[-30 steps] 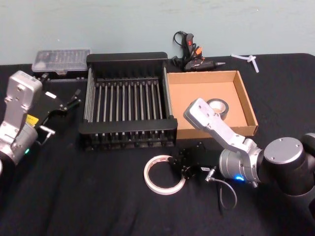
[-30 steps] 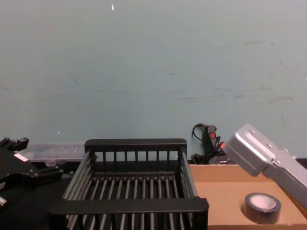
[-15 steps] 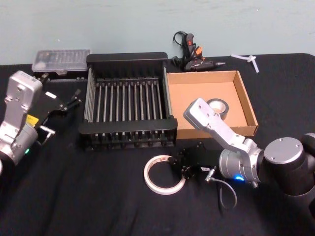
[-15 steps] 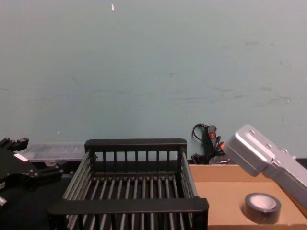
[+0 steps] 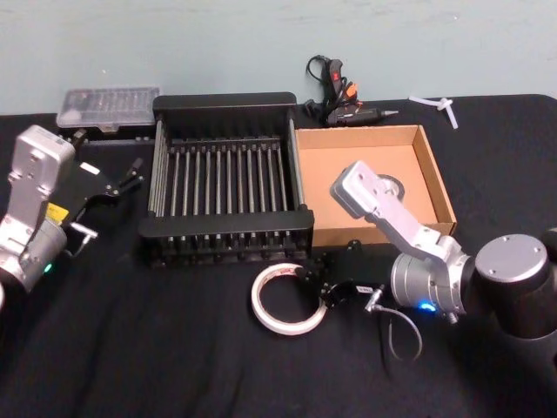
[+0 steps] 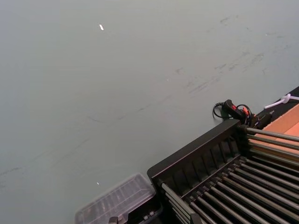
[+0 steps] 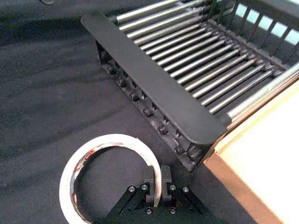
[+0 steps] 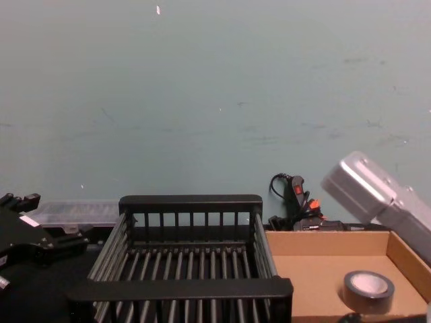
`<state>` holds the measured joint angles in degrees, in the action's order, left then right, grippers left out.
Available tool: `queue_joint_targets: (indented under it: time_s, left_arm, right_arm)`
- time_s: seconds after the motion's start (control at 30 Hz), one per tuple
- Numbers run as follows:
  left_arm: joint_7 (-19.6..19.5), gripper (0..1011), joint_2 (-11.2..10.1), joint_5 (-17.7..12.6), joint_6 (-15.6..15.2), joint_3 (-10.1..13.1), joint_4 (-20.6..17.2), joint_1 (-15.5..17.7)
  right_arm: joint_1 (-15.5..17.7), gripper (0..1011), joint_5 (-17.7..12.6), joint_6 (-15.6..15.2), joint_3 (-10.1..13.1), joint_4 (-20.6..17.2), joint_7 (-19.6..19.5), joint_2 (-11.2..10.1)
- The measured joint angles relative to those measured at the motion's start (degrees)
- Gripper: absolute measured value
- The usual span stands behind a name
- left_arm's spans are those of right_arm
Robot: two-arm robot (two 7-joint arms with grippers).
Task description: Pick up the white tape and place it into the black box , Pick up the silver tape and place it into the brown box.
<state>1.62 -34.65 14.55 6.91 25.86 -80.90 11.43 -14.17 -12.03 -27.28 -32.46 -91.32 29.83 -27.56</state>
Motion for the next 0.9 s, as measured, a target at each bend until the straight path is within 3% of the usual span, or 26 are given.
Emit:
queue_joint_targets:
  time_s: [0.9]
  left_arm:
    - [0.0, 1002, 0.0, 0.0, 0.0, 0.0, 0.0, 0.0]
  right_arm:
    - [1.45, 95, -1.43, -1.13, 2.21, -11.41, -0.97, -4.21]
